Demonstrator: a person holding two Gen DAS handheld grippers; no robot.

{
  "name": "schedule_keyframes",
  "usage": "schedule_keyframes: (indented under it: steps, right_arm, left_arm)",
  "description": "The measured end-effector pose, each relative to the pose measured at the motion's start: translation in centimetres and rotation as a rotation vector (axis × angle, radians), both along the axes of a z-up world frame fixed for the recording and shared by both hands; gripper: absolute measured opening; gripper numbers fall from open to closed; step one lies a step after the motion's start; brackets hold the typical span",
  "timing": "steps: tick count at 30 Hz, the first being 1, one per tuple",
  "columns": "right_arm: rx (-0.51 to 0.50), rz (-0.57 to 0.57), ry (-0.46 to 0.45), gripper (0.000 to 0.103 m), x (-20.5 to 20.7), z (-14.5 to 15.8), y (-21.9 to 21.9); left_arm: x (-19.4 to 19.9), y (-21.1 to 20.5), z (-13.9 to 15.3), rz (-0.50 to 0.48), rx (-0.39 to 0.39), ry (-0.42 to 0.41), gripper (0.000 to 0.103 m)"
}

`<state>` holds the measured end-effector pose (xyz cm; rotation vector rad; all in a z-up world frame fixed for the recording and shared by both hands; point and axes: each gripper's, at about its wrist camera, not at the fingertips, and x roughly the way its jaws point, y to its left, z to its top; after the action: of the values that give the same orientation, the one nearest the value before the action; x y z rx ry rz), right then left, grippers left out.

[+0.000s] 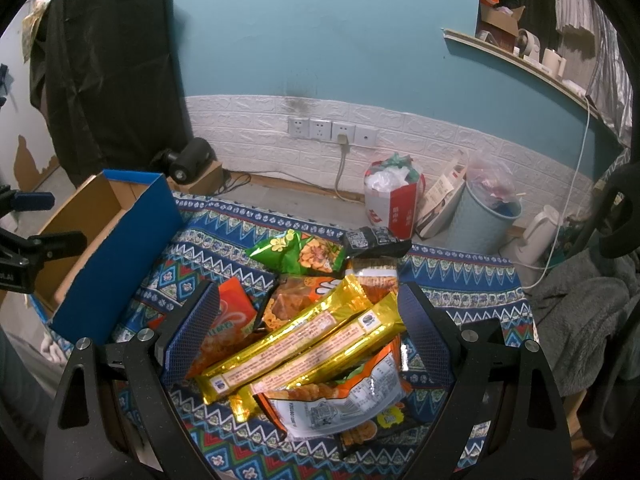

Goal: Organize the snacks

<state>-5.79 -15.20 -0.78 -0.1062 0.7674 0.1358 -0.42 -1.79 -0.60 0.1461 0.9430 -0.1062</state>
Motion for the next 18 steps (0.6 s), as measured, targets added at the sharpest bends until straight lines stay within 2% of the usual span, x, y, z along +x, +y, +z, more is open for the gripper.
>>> schedule_keyframes:
  steps: [18]
  right_arm:
    - [-0.002,-0.021,0.014,0.089,0.49,-0.44,-0.57]
  left_arm:
    - [0.53,-0.08,-0.38,-0.013,0.000,0.025,0.102]
